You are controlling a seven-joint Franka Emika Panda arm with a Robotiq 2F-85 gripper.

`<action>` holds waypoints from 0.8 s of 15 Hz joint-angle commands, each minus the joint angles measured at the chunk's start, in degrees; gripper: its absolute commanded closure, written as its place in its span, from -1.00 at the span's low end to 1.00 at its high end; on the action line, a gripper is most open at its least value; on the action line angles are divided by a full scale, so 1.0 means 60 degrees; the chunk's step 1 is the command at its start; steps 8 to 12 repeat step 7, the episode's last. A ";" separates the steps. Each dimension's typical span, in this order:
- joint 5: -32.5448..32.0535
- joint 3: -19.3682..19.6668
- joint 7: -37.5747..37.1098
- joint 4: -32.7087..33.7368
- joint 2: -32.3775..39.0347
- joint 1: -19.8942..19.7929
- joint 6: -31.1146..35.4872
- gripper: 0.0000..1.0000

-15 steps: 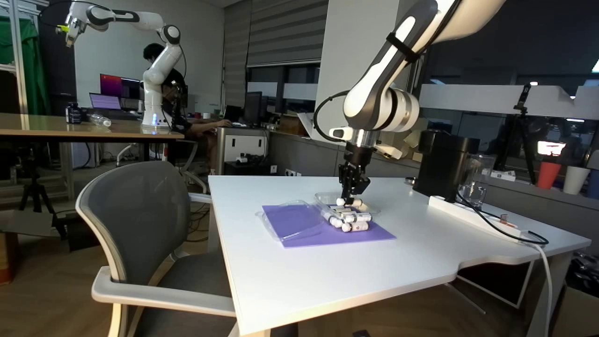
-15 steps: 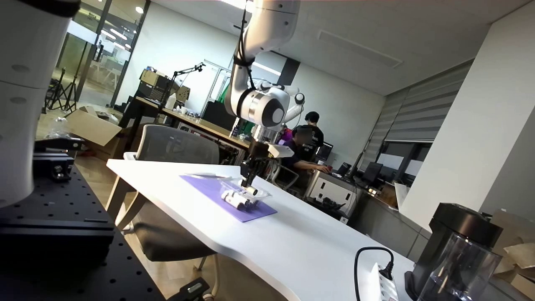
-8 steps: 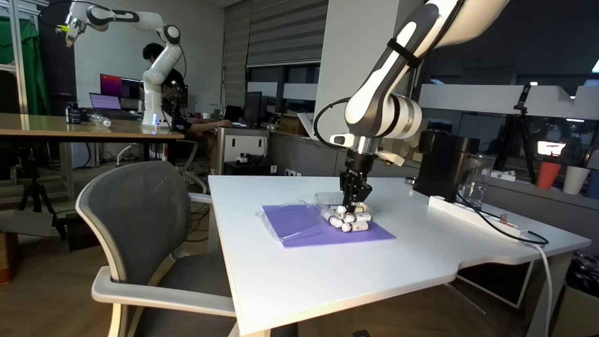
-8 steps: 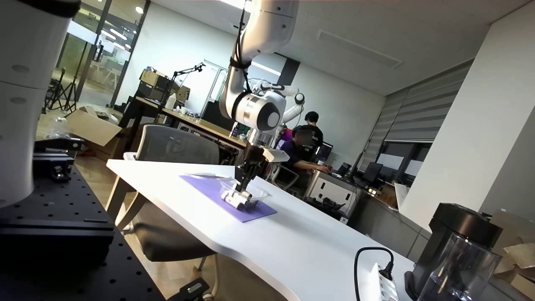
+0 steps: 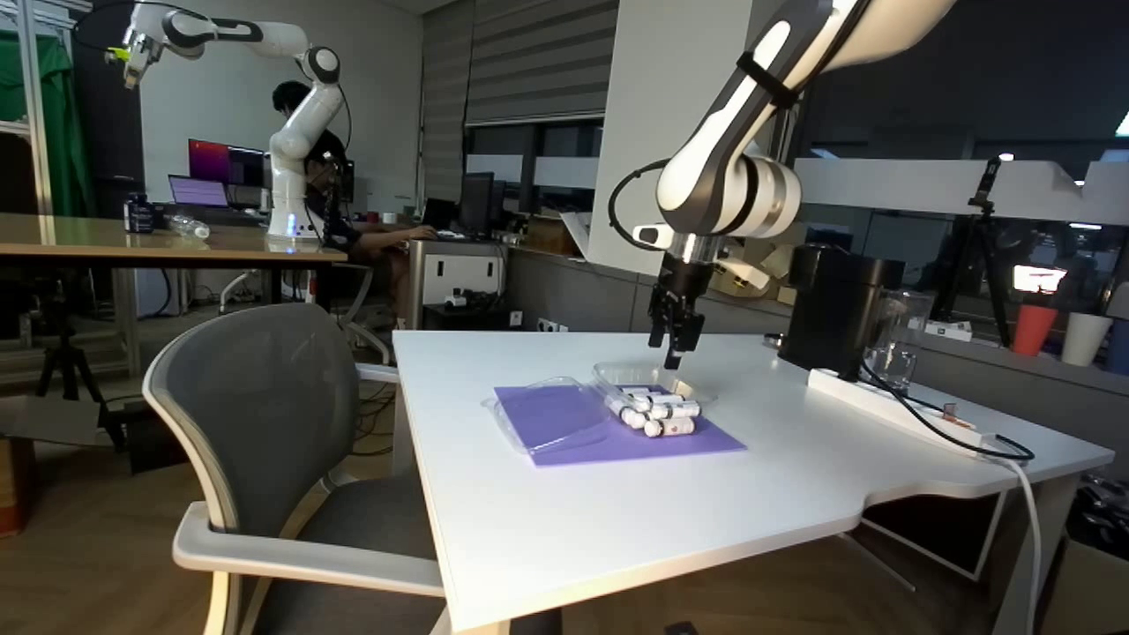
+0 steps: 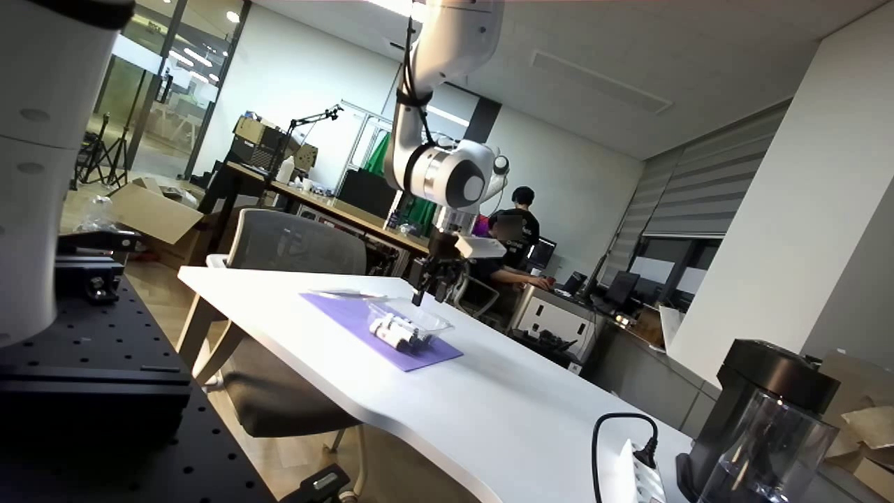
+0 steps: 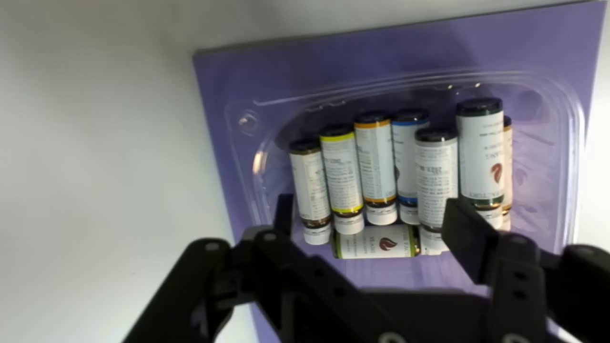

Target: Move the bottle from the table to the clear container

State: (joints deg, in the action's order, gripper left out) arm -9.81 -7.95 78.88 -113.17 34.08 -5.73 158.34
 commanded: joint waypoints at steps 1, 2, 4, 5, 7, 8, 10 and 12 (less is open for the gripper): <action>0.0025 0.0663 -0.1476 0.0477 -0.0803 0.0347 -0.1146 -1.00; -0.0071 0.0856 -0.1780 0.0722 -0.0971 0.0399 -0.1877 -1.00; -0.0067 0.0589 -0.1251 0.0649 -0.0759 0.0145 -0.1639 -1.00; -0.0063 0.0654 -0.1250 0.0754 -0.0906 0.0139 -0.1921 -1.00; -0.0057 0.0615 -0.1206 0.0697 -0.0889 0.0116 -0.1841 -1.00; -0.0057 0.0615 -0.1206 0.0697 -0.0889 0.0116 -0.1841 -1.00; -0.0057 0.0615 -0.1206 0.0697 -0.0889 0.0116 -0.1841 -1.00; -0.0057 0.0615 -0.1206 0.0697 -0.0889 0.0116 -0.1841 -1.00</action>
